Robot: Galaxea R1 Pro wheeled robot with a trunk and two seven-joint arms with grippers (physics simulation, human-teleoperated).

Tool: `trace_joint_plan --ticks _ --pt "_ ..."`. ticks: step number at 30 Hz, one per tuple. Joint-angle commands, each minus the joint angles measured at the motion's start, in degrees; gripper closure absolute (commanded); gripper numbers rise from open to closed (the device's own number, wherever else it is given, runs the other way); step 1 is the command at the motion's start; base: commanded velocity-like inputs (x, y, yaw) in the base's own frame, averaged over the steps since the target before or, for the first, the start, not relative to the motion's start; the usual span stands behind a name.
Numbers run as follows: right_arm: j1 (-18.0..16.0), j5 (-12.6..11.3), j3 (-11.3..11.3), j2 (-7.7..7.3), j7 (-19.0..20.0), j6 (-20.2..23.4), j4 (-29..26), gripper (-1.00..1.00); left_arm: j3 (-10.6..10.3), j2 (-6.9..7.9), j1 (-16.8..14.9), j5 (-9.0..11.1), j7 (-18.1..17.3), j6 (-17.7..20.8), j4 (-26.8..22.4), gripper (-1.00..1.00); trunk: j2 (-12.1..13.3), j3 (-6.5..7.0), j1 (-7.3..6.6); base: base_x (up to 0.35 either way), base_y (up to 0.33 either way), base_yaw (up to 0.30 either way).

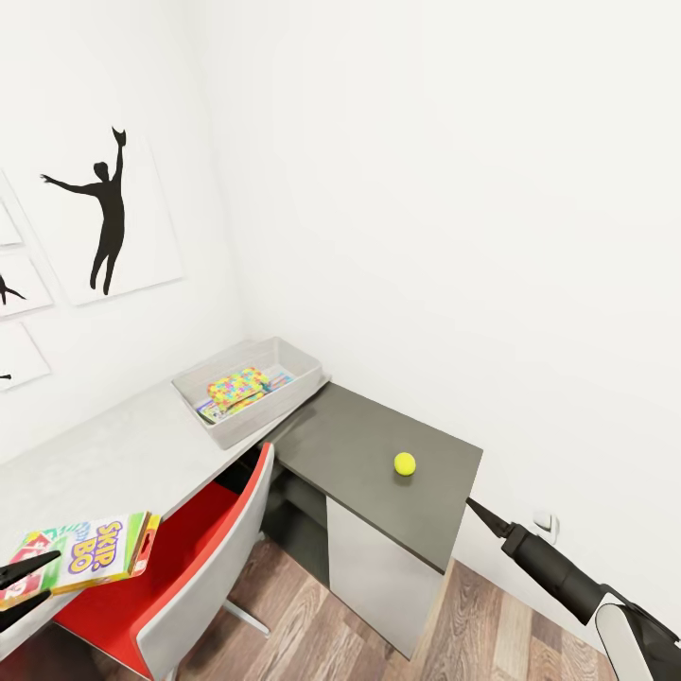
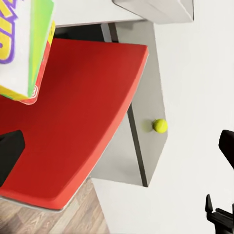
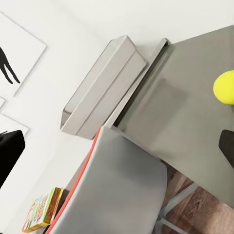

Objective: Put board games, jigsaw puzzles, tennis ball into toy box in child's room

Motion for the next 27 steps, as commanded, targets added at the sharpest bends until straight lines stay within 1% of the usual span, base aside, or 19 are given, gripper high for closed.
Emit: trace_joint_plan --ticks 1,9,13,18,27 --pt "0.0 -0.4 0.0 0.00 0.1 0.4 0.0 -1.00 0.0 -0.04 -0.2 0.1 0.4 0.4 0.5 -1.00 -0.1 -0.12 0.03 0.000 0.000 0.000" --pt "0.0 -0.4 0.0 0.01 -0.2 0.4 0.0 -1.00 -0.3 -0.24 -2.9 0.0 5.2 0.3 4.7 -1.00 -0.1 -0.12 0.03 0.000 0.000 0.000" --pt "0.0 -0.4 0.0 0.00 -0.9 0.4 0.0 -1.00 -0.3 -0.32 -3.9 0.0 7.6 0.3 6.6 -1.00 -0.1 -0.12 0.03 0.000 0.000 0.000" --pt "0.0 -0.5 0.0 0.00 -1.7 0.4 0.0 -1.00 -0.3 -0.47 -4.3 0.0 8.6 0.3 7.2 -1.00 -0.1 -0.12 0.03 0.000 0.000 0.000" --pt "0.0 -0.5 0.0 0.01 -2.0 0.4 0.0 -1.00 -0.3 -1.48 -4.7 0.0 9.3 0.1 7.5 -1.00 -0.1 -0.12 0.03 0.000 0.000 0.000"
